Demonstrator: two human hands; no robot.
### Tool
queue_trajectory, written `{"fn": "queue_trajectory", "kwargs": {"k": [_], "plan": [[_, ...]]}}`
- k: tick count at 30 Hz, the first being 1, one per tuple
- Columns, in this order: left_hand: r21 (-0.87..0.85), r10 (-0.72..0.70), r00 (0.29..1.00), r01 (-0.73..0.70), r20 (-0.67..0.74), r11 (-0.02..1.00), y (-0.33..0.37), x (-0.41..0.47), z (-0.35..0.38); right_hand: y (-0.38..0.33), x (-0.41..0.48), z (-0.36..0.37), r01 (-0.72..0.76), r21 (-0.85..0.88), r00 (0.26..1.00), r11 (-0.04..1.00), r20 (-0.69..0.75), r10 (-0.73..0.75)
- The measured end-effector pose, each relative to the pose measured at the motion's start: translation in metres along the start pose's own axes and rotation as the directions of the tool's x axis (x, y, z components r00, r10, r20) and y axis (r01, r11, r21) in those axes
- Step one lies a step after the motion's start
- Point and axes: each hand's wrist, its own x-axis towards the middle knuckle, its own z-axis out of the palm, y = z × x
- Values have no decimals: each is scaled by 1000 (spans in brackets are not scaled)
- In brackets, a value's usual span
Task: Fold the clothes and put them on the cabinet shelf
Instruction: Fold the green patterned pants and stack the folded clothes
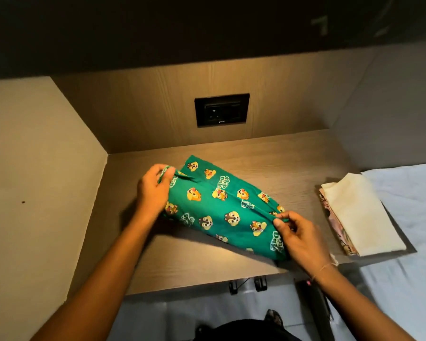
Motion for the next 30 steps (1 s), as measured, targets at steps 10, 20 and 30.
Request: {"fn": "queue_trajectory", "kwargs": {"k": [10, 20, 30], "plan": [[383, -62, 988, 2, 144, 924, 7, 81, 73, 8, 58, 11, -192, -468, 963, 863, -259, 73], [702, 39, 914, -337, 404, 627, -13, -90, 92, 28, 31, 6, 173, -565, 984, 807, 140, -113], [471, 231, 747, -594, 623, 652, -9, -73, 48, 5, 13, 0, 496, -337, 830, 800, 456, -322]]}}
